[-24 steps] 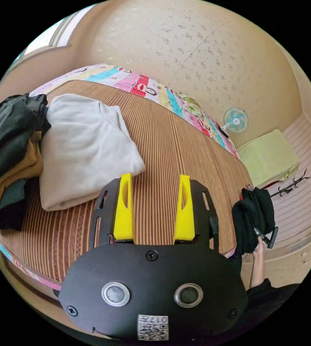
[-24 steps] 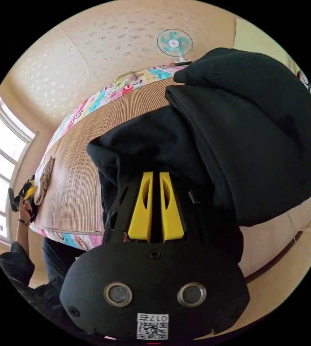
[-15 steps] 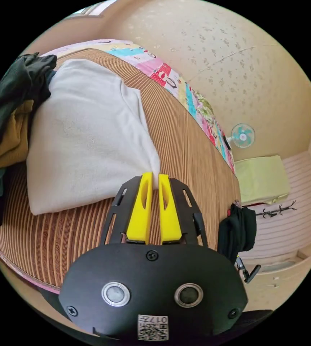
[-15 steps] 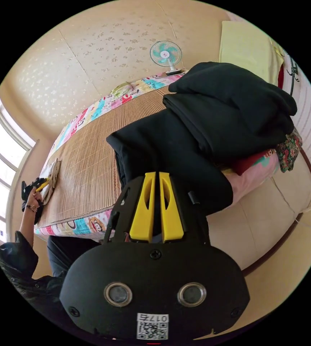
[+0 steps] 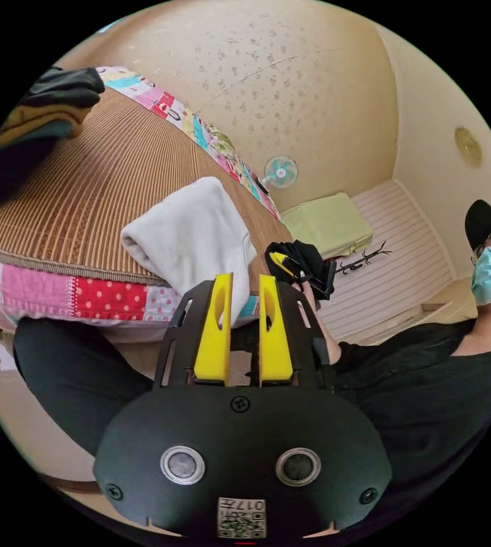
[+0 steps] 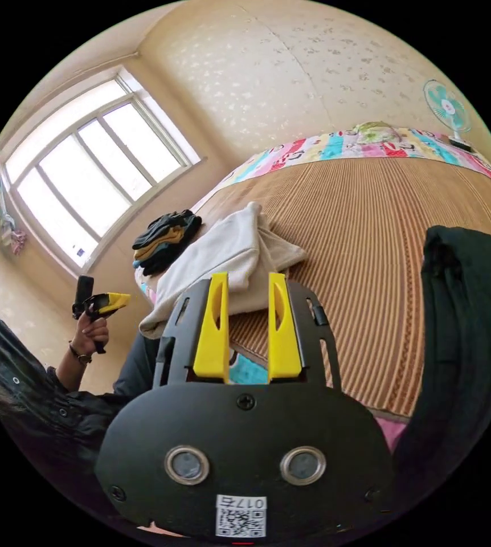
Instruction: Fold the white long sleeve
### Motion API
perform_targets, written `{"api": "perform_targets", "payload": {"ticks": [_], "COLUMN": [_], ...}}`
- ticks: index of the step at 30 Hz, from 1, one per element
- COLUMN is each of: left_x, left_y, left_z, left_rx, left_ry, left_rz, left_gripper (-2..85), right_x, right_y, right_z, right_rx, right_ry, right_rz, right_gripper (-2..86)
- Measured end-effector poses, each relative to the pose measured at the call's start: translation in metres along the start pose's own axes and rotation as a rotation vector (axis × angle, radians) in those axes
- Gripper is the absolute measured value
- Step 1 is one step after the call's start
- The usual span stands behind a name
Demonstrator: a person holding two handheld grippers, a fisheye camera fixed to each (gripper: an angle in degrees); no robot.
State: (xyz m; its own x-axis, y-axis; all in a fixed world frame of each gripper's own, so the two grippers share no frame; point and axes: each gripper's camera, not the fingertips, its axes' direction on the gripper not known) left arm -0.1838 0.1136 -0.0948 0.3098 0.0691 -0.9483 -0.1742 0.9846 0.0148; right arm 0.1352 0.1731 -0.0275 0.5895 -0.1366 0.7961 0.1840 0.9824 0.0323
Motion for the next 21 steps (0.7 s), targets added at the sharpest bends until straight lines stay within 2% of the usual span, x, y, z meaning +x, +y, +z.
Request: {"api": "perform_targets", "payload": {"ticks": [4, 5, 7, 9, 10, 11, 13, 15, 17, 18, 21], "left_x": [0.042, 0.05, 0.059, 0.063, 0.066, 0.071, 0.08, 0.087, 0.086, 0.084, 0.071], "left_y": [-0.039, -0.05, -0.064, -0.076, -0.083, -0.088, -0.088, -0.08, -0.065, -0.061, -0.046], "left_z": [0.015, 0.023, 0.032, 0.038, 0.044, 0.05, 0.062, 0.075, 0.096, 0.1, 0.107], "left_rx": [-0.035, -0.042, -0.03, -0.008, -0.015, -0.035, -0.062, -0.087, -0.118, -0.119, -0.093], "left_ry": [-0.015, -0.021, -0.009, 0.005, 0.013, 0.027, 0.034, 0.009, -0.061, -0.076, -0.048], "left_rz": [0.082, 0.065, 0.042, 0.03, 0.025, 0.035, 0.06, 0.075, 0.055, 0.041, -0.033], "left_gripper": [12.1, 12.8, 14.3, 15.7, 15.9, 15.9, 16.0, 15.9, 15.8, 15.9, 16.2], "right_x": [0.004, -0.012, -0.046, -0.076, -0.083, -0.076, -0.044, 0.002, 0.049, 0.053, 0.03], "right_y": [-0.009, -0.006, -0.004, -0.001, 0.005, 0.011, 0.018, 0.019, 0.026, 0.031, 0.051], "right_z": [0.035, 0.024, 0.012, 0.007, -0.003, -0.015, -0.031, -0.028, -0.003, -0.002, -0.038], "right_rx": [-0.001, 0.068, 0.077, 0.019, 0.046, 0.102, 0.151, 0.057, -0.132, -0.133, 0.046], "right_ry": [-0.218, -0.324, -0.406, -0.314, -0.169, -0.03, 0.104, 0.096, -0.092, -0.11, -0.072], "right_rz": [0.033, -0.032, -0.147, -0.234, -0.251, -0.225, -0.115, 0.02, 0.13, 0.136, 0.047], "right_gripper": [2.9, 2.3, 1.7, 1.8, 2.0, 2.4, 3.8, 7.7, 9.3, 8.9, 5.1]}}
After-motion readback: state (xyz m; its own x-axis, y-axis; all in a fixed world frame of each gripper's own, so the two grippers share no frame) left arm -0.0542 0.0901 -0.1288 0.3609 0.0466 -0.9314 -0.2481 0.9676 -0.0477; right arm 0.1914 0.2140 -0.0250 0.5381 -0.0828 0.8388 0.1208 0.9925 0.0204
